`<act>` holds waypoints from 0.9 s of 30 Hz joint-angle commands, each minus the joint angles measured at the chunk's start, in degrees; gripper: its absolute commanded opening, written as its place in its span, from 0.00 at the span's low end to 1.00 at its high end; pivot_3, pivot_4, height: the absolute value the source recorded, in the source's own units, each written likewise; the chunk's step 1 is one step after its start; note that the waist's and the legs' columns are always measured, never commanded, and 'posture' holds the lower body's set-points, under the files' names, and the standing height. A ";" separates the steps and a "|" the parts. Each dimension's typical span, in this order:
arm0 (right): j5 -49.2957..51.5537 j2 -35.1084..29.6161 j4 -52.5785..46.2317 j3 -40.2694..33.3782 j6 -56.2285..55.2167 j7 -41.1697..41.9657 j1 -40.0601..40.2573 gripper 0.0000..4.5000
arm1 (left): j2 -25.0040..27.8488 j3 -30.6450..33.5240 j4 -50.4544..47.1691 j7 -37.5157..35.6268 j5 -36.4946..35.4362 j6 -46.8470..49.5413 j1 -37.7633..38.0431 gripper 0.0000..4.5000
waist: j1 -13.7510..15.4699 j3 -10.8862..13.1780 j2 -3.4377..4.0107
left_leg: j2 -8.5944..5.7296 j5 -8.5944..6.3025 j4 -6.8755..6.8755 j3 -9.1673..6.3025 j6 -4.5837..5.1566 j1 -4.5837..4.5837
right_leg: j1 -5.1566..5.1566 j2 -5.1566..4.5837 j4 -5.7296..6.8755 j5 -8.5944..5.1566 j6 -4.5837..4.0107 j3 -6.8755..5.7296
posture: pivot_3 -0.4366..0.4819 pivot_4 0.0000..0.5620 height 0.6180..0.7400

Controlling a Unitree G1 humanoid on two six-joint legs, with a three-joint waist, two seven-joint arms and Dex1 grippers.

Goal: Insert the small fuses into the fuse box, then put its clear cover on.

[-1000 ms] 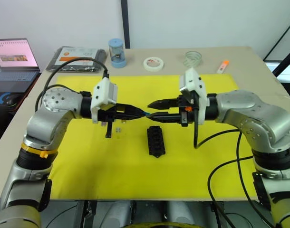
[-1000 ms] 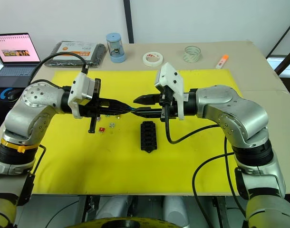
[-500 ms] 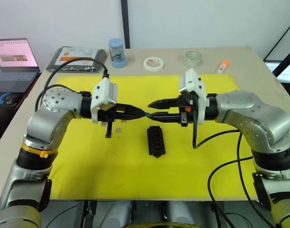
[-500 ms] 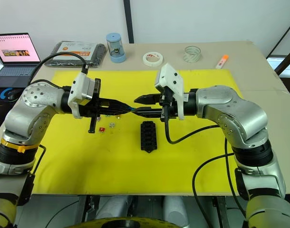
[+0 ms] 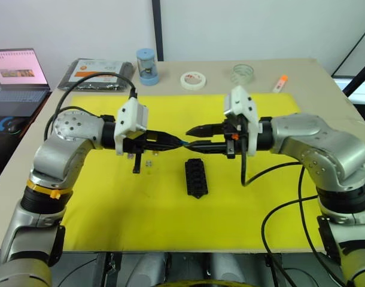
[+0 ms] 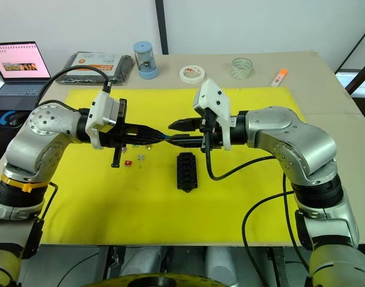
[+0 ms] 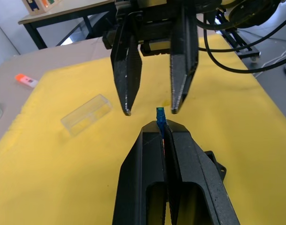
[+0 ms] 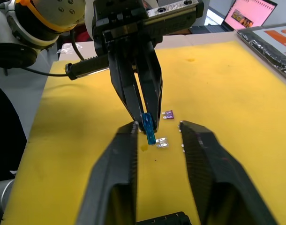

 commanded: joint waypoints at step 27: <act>1.53 -1.86 -1.59 -2.26 -1.65 0.44 1.21 0.43 | 0.94 0.75 -1.72 0.81 -0.74 0.15 -1.02 0.00 | 0.01 0.00 0.00 | 0.00 0.00 0.00 0.00 0.00 0.00 | 0.00 0.00 -0.01 0.00 0.00 0.00 | 0.48 0.27 1.00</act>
